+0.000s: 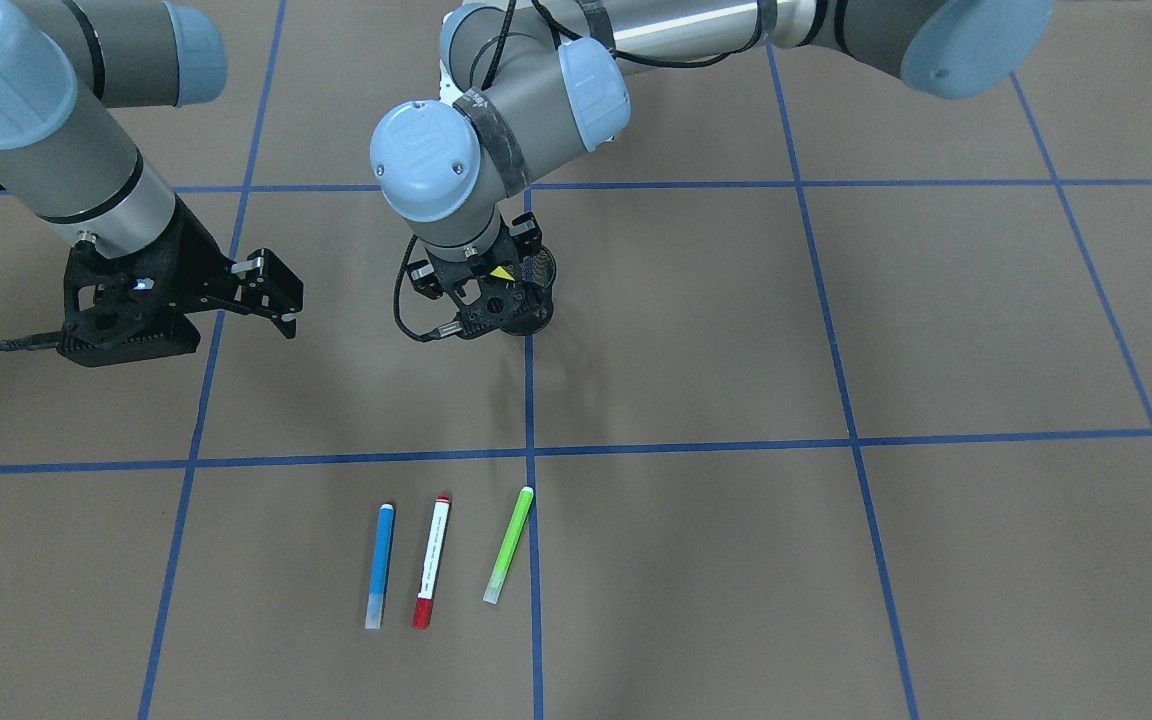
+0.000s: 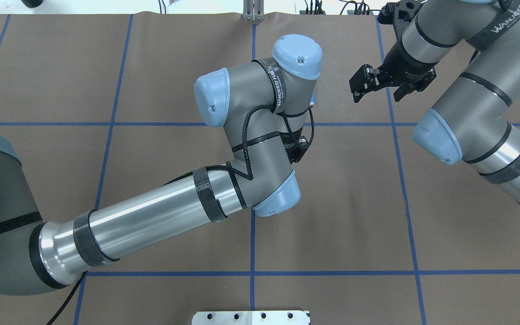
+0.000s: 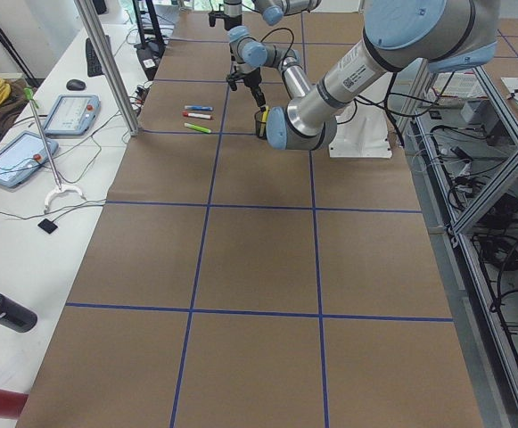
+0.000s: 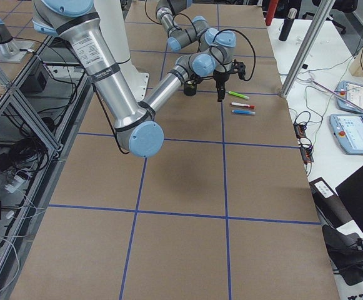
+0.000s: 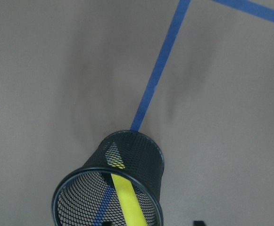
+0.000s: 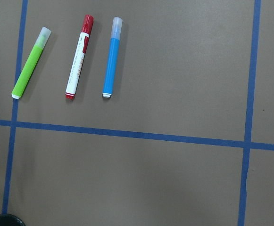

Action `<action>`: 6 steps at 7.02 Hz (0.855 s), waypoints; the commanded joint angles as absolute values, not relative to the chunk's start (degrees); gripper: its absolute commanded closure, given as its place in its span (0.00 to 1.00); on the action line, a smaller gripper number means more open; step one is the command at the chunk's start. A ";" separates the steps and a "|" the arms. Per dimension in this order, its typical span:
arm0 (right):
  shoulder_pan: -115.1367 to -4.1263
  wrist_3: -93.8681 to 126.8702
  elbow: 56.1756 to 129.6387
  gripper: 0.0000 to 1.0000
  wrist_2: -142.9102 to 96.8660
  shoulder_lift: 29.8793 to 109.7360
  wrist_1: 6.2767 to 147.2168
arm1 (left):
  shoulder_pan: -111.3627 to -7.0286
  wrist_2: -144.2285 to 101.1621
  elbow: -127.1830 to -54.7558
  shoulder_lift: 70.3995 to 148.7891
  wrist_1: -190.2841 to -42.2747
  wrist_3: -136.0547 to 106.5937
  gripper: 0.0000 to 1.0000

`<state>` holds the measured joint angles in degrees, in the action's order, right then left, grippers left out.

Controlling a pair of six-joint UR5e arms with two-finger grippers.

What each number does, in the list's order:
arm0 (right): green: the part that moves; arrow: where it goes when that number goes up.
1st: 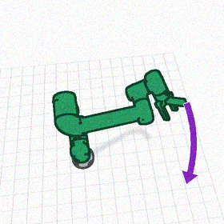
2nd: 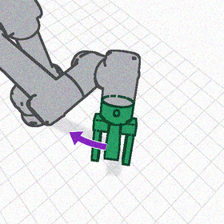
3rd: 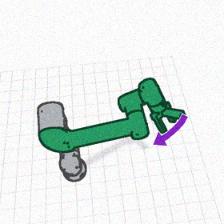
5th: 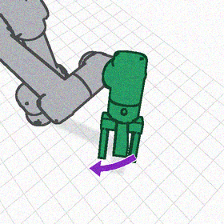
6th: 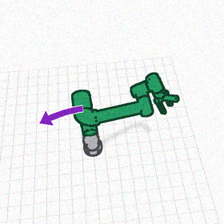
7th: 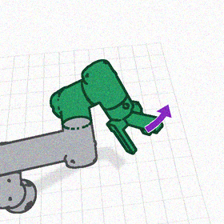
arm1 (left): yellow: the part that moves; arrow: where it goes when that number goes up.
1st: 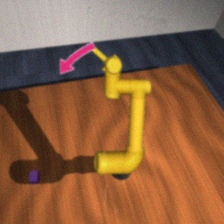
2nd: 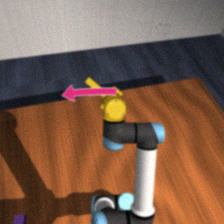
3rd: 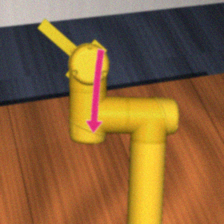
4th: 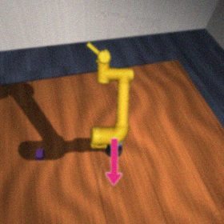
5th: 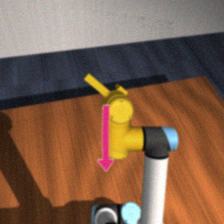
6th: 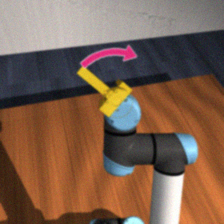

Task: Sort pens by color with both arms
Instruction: 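Lower the left gripper into the cup and grasp the yellow highlighter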

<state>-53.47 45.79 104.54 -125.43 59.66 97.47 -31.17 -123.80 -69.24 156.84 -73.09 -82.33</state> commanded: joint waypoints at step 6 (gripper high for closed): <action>-53.44 45.79 104.41 0.01 -125.42 59.68 97.47 | -30.76 -123.75 -69.61 156.62 -72.60 -81.91 0.72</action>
<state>-53.44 45.79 104.42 -125.42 59.68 97.47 -30.76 -123.75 -69.39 156.68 -72.91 -81.99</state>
